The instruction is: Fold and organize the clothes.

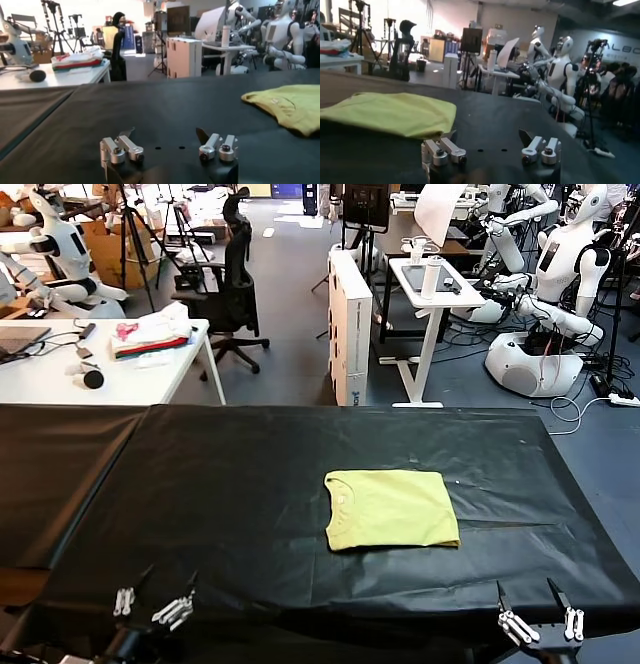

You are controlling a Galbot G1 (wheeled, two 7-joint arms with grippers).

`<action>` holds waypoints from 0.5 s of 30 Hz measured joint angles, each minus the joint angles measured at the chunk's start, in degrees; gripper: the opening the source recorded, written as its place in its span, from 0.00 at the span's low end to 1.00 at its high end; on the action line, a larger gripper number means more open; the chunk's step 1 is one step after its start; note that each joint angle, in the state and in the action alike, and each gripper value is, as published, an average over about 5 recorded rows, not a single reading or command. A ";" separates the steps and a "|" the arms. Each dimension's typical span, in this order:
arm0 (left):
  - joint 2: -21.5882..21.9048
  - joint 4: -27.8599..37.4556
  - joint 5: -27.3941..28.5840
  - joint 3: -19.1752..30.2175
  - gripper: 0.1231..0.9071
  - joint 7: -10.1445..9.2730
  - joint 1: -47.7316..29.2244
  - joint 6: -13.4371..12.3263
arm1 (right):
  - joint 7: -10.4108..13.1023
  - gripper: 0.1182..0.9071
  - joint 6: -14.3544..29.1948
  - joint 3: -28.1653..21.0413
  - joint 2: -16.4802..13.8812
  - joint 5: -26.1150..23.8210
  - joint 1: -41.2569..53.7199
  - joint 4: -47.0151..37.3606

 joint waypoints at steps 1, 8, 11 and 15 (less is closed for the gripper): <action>-0.03 -0.05 -0.03 0.01 1.00 0.05 0.19 0.02 | 0.05 1.00 -0.12 -0.20 0.06 0.07 -0.04 -0.04; -0.33 -0.56 -0.33 -0.01 1.00 0.04 1.05 0.73 | 0.21 1.00 -0.27 -0.77 0.20 0.38 0.07 -0.72; -0.51 -0.63 -0.34 -0.02 1.00 -0.06 1.04 0.94 | 0.15 1.00 -0.27 -0.80 0.10 0.49 0.16 -0.99; -0.73 -0.56 -0.34 0.05 1.00 -0.20 0.94 0.91 | 0.04 1.00 -0.28 -0.83 -0.01 0.53 0.26 -1.23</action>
